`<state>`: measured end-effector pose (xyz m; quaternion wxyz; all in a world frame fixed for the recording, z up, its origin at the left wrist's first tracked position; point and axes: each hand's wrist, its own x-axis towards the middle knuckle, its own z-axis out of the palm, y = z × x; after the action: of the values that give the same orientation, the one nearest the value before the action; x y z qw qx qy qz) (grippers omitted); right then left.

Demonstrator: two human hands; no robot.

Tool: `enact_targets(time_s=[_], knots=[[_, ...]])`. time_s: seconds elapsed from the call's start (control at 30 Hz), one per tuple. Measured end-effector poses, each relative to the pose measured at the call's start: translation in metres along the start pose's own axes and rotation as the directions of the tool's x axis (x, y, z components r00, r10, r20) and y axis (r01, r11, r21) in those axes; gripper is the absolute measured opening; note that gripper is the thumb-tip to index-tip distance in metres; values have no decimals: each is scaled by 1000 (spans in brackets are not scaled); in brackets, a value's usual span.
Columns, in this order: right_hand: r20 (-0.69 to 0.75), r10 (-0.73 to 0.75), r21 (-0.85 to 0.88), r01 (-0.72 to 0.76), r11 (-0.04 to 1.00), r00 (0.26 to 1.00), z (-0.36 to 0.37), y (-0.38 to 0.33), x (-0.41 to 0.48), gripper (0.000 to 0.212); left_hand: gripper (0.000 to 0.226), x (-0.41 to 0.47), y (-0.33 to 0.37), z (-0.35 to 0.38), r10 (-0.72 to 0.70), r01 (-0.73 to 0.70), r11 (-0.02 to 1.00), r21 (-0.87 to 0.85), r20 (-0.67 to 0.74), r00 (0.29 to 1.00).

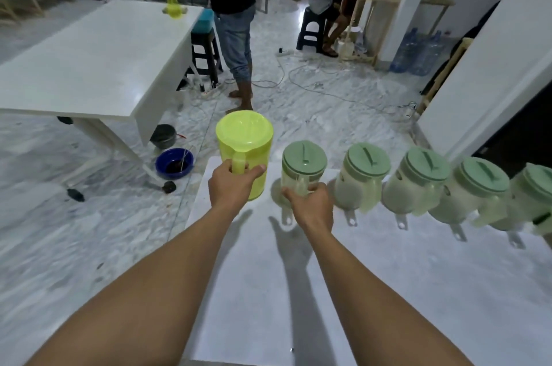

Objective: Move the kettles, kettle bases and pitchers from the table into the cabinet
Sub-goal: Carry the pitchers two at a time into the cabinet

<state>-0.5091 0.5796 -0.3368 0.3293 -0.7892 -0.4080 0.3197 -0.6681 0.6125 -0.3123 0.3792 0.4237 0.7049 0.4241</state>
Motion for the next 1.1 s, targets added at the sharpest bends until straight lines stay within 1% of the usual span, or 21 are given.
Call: enact_targets(time_s=[0.03, 0.1, 0.23, 0.37, 0.47, 0.63, 0.8, 0.93, 1.07, 1.1], knots=[[-1, 38, 61, -38, 997, 999, 5, 1, 3, 50, 33, 2, 0, 3, 5, -5, 1000, -19, -8, 1000], [9, 78, 159, -78, 984, 997, 13, 4, 8, 41, 26, 7, -2, 9, 7, -8, 999, -38, -35, 999], [24, 66, 272, -70, 960, 998, 25, 8, 16, 31, 36, 10, -4, 15, 58, -60, 998, -19, -101, 993], [-21, 41, 379, -30, 925, 999, 32, 6, 17, 19, 32, 12, -5, 18, 58, -70, 993, -95, -131, 990], [-66, 35, 397, -6, 918, 997, 32, 3, 17, 13, 34, 10, -1, 16, 93, -107, 991, -79, -163, 982], [-103, 1, 398, 41, 916, 995, 22, -5, 17, 13, 35, 8, 8, 7, 119, -129, 990, -48, -179, 977], [-120, -32, 410, 79, 909, 992, -3, -26, 3, 23, 35, 0, 33, -11, 140, -154, 986, -61, -188, 972], [-197, -45, 426, 127, 896, 979, -32, -54, -15, 17, 35, -10, 64, -28, 216, -233, 969, -84, -179, 960], [-278, -51, 435, 173, 884, 959, -69, -79, -35, 26, 35, -21, 99, -39, 280, -296, 950, -102, -141, 949], [-307, -49, 431, 185, 883, 951, -81, -86, -43, 25, 36, -26, 109, -43, 294, -307, 944, -117, -120, 948]])
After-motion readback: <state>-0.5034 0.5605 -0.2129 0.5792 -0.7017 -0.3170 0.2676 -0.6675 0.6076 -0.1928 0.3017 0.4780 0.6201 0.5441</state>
